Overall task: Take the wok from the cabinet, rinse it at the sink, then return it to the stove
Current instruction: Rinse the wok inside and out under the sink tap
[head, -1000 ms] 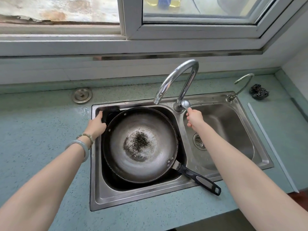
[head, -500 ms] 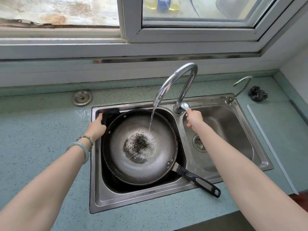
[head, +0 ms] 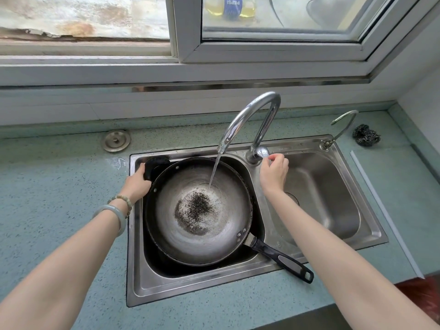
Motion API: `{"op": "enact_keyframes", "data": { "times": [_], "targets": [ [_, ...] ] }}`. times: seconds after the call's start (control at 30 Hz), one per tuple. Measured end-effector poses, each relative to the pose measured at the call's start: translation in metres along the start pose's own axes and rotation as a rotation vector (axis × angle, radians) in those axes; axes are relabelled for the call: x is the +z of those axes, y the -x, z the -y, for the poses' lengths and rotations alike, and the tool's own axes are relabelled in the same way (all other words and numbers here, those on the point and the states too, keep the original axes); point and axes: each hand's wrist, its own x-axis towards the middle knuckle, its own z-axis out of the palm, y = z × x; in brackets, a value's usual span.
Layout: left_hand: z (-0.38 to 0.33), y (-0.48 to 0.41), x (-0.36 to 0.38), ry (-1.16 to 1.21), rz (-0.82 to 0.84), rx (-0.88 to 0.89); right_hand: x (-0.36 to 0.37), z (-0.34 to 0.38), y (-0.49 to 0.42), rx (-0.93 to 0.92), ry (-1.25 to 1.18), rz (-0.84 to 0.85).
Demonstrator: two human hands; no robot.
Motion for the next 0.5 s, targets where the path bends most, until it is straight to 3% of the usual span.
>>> {"op": "enact_keyframes", "data": {
  "times": [0.17, 0.33, 0.5],
  "targets": [
    [-0.006, 0.002, -0.002, 0.064, -0.007, 0.009, -0.009, -0.010, 0.027, -0.182, -0.057, 0.041],
    [-0.005, -0.006, -0.006, 0.019, -0.015, -0.044, -0.018, -0.074, 0.065, -0.169, 0.316, 0.525],
    [-0.019, -0.010, -0.002, -0.109, -0.046, -0.068, -0.041, -0.106, 0.089, -0.069, 0.616, 0.750]
  ]
}}
